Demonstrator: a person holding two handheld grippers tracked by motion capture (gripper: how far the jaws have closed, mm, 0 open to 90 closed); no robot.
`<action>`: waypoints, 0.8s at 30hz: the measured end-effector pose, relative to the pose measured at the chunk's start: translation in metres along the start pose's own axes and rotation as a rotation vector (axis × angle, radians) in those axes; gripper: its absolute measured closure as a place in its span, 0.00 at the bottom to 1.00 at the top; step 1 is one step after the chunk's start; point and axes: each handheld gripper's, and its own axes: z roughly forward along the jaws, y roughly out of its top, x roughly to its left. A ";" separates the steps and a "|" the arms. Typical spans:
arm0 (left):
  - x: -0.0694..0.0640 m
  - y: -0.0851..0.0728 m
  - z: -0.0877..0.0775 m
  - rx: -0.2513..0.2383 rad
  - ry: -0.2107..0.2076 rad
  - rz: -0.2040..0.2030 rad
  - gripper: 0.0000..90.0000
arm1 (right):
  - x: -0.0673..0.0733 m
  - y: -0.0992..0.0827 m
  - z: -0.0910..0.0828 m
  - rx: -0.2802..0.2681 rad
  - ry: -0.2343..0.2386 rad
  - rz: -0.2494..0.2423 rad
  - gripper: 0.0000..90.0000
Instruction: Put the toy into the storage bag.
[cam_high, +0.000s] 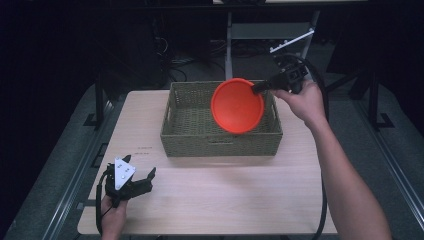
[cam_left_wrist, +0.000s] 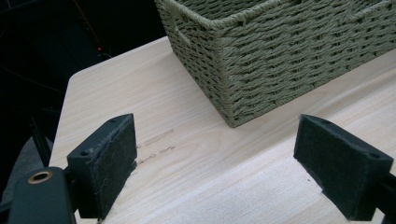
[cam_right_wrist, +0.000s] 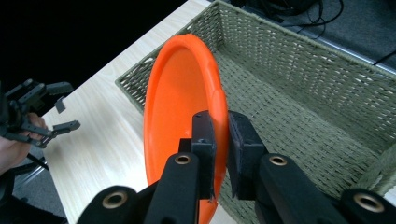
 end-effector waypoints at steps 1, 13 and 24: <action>0.000 0.000 0.000 0.001 0.001 0.002 0.14 | -0.002 0.001 0.001 0.000 -0.005 0.005 0.91; 0.000 0.000 -0.001 -0.008 0.000 0.006 0.14 | -0.014 0.010 0.011 0.010 -0.033 0.045 0.91; 0.000 0.000 0.000 -0.008 -0.002 0.000 0.14 | -0.026 0.013 0.022 0.012 -0.057 0.071 0.91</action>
